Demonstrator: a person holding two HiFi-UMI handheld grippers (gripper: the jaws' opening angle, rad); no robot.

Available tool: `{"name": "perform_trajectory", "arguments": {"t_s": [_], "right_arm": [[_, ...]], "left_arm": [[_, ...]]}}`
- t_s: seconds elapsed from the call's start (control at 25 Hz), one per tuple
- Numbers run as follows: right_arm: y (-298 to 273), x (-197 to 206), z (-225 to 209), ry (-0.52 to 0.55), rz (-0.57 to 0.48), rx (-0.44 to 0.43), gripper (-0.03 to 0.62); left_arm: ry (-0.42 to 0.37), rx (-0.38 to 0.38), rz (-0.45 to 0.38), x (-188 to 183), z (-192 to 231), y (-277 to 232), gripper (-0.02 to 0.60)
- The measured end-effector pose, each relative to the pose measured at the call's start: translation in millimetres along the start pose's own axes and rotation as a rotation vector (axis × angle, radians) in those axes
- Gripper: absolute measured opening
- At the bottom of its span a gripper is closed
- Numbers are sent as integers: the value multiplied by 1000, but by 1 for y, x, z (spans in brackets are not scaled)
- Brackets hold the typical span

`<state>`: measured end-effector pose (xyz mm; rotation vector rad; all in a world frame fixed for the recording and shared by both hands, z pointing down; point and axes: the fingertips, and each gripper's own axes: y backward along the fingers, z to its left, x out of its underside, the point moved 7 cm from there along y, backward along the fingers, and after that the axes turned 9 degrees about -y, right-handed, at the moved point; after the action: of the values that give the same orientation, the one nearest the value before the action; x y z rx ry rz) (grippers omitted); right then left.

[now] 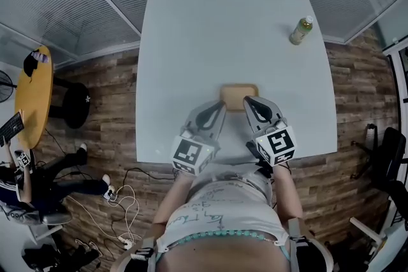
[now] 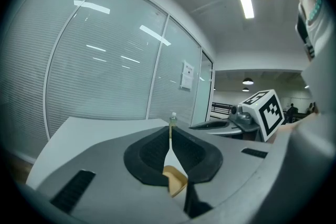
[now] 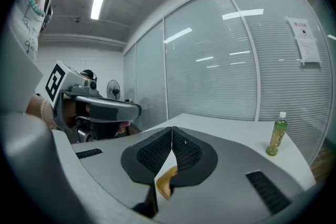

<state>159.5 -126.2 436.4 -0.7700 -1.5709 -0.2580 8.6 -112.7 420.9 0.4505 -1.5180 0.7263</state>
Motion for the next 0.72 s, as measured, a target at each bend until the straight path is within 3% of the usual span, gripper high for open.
{"name": "perform_trajectory", "arguments": {"t_s": [0.72], "right_arm": [[-16,80,-61,12,253,110,2]], "left_arm": [[26,35,38,7,-8,18,0]]}}
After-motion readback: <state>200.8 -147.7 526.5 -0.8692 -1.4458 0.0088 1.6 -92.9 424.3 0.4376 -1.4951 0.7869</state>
